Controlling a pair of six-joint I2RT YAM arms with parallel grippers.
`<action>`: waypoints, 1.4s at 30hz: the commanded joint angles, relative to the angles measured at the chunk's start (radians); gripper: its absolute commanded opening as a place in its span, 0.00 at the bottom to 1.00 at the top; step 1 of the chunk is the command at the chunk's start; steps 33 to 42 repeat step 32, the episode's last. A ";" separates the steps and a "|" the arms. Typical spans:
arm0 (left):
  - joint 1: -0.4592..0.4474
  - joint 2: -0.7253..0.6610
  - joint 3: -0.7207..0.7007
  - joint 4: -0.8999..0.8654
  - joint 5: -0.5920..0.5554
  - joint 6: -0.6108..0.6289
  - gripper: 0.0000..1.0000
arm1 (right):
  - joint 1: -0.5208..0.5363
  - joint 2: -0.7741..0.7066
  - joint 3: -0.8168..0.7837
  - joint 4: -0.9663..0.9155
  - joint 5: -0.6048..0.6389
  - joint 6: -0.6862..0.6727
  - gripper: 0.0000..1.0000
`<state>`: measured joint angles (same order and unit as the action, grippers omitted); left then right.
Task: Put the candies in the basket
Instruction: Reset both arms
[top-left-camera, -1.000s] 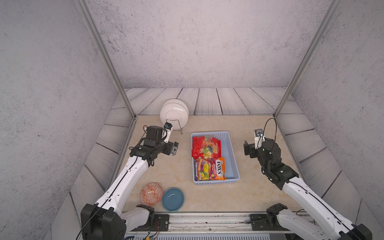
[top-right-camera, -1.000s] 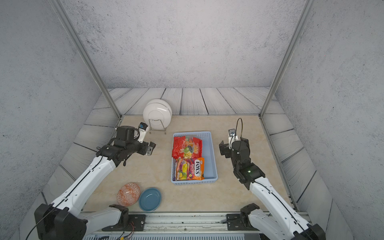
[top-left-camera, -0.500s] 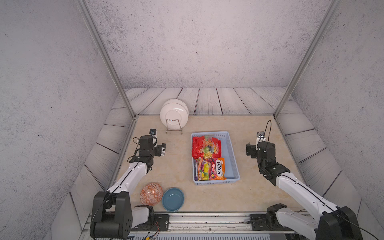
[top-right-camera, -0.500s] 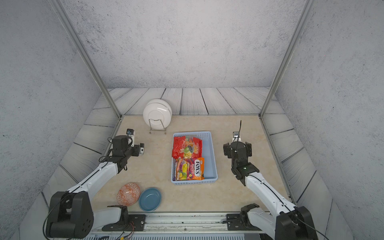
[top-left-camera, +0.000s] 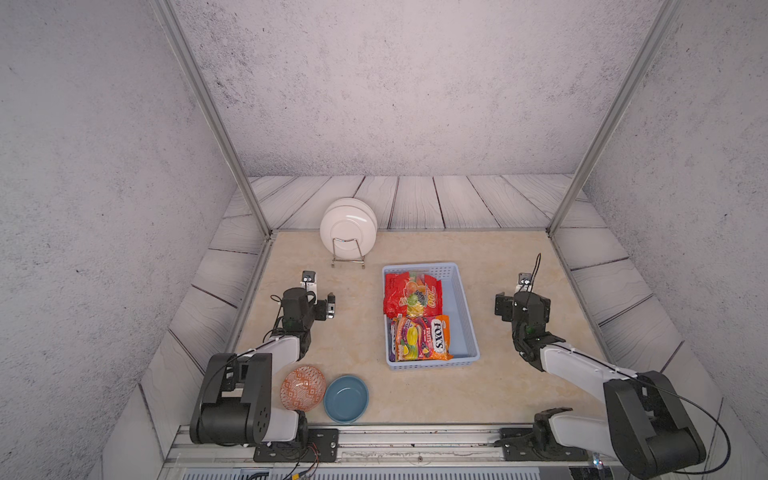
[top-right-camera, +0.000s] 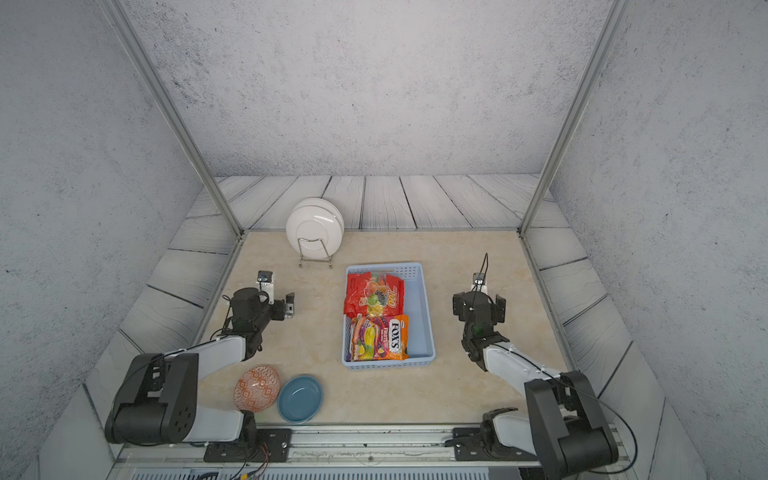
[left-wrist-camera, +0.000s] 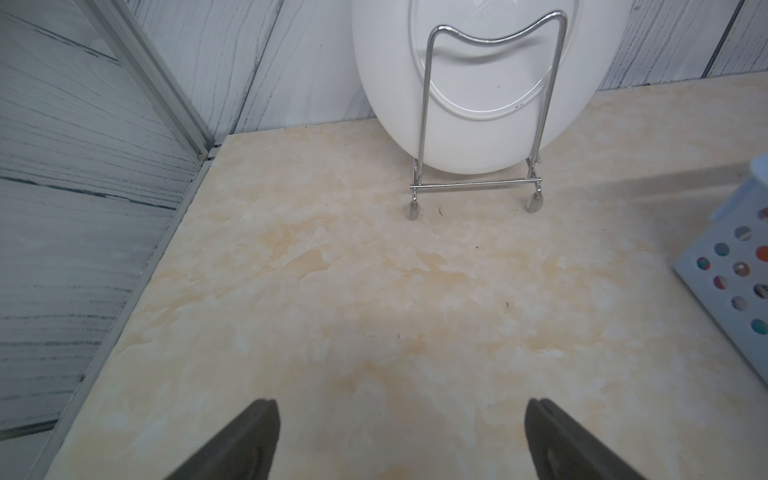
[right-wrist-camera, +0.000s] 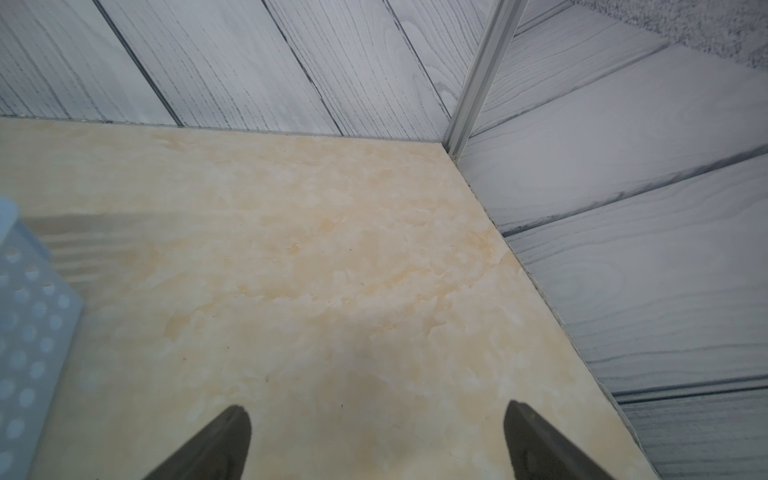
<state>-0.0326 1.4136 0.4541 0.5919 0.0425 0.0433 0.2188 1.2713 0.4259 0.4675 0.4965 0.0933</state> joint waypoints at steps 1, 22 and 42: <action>0.009 0.037 -0.022 0.153 -0.035 -0.014 0.98 | -0.022 0.046 -0.012 0.131 -0.027 -0.001 0.99; 0.015 0.115 0.012 0.152 -0.120 -0.057 0.98 | -0.095 0.168 -0.059 0.386 -0.117 -0.064 0.99; 0.013 0.113 0.009 0.157 -0.126 -0.057 0.99 | -0.095 0.068 -0.060 0.292 -0.139 -0.069 0.99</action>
